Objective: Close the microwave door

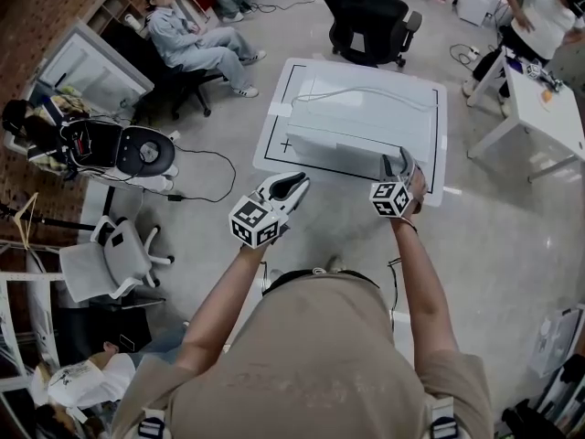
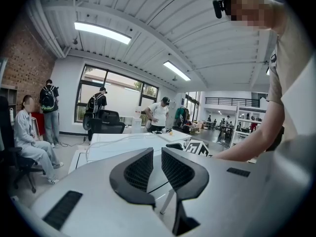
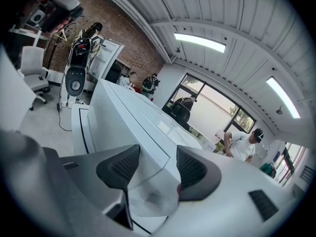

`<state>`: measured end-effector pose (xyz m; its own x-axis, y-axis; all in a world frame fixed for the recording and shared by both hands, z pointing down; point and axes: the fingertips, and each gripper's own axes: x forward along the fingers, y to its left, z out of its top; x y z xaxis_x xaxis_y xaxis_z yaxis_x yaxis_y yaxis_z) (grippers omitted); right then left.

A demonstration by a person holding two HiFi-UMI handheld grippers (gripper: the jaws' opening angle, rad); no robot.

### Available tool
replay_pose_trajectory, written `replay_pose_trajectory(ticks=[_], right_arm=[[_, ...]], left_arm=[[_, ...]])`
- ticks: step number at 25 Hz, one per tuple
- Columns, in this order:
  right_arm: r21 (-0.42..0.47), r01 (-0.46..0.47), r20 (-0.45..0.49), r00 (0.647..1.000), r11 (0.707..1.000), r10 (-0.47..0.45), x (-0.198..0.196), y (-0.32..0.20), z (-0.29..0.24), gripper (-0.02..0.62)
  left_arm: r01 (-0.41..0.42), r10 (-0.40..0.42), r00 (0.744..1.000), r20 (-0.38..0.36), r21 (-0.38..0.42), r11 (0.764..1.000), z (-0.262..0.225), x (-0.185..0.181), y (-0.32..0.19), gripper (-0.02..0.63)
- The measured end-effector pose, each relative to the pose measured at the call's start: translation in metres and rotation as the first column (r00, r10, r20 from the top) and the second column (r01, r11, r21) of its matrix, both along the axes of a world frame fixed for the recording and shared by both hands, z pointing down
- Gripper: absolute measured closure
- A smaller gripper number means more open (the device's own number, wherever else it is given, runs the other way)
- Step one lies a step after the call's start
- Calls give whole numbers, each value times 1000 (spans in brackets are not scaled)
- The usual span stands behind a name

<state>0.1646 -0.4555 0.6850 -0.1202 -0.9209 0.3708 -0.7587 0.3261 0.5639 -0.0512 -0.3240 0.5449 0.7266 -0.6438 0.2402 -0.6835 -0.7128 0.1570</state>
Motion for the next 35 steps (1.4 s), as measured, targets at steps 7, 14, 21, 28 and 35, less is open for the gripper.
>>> replay_pose_trajectory(ticks=[7, 14, 21, 28, 35], right_arm=[[-11, -10, 11, 1000, 1000, 10, 0, -4, 0, 360], [-2, -29, 111, 993, 1000, 29, 2, 13, -17, 360], [25, 74, 316, 945, 997, -78, -13, 43, -72, 362], [59, 172, 453, 873, 983, -180, -30, 67, -124, 362], [158, 280, 529, 786, 947, -320, -47, 94, -188, 379]], left_arm=[[-7, 7, 1000, -2, 4, 1000, -3, 1, 0, 566], [-9, 9, 1000, -15, 15, 1000, -6, 4, 8, 566], [17, -14, 998, -58, 50, 999, -25, -3, 8, 566], [23, -13, 994, -105, 91, 996, -52, -3, 6, 566], [39, -14, 986, -168, 150, 988, -92, -7, 5, 566]])
